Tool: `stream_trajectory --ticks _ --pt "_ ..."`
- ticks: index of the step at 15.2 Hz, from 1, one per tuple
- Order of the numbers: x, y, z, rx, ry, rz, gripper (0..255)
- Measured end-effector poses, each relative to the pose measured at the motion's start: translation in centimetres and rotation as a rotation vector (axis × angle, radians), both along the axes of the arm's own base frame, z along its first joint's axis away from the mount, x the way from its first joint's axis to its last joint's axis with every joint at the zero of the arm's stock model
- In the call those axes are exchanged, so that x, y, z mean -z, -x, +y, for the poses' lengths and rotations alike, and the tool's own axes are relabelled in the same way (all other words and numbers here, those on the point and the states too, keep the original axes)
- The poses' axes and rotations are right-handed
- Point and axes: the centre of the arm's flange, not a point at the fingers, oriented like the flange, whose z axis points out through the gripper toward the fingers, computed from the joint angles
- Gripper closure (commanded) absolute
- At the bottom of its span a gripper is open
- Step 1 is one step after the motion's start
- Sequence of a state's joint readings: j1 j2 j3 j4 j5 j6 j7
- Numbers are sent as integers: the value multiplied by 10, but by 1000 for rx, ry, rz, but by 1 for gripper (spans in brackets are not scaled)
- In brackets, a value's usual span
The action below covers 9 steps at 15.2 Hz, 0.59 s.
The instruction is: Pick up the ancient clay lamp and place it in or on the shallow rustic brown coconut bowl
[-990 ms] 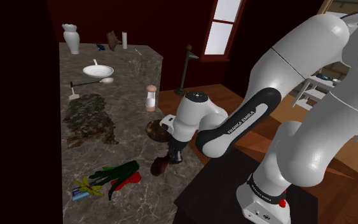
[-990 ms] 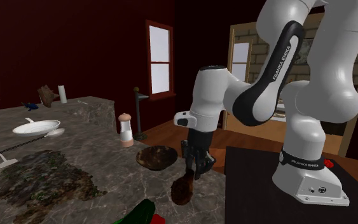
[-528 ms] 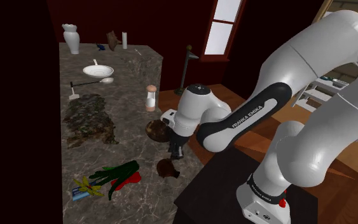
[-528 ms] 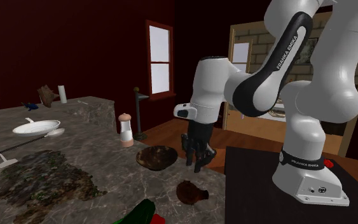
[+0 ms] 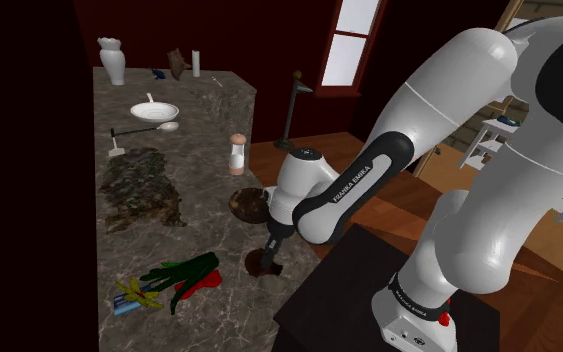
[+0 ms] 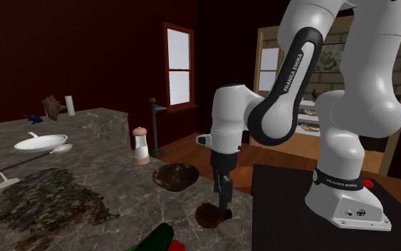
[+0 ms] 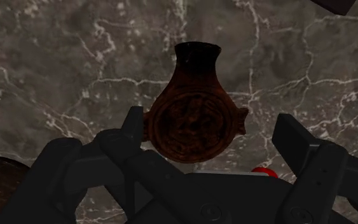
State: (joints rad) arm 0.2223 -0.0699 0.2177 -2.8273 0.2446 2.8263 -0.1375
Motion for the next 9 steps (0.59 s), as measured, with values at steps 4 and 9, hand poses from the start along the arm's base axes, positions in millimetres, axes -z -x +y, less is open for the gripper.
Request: stream_trajectory --ticks 4,9 --pt "17 -1 1 7 -1 1 0" --pt "19 -1 1 7 -1 1 0"
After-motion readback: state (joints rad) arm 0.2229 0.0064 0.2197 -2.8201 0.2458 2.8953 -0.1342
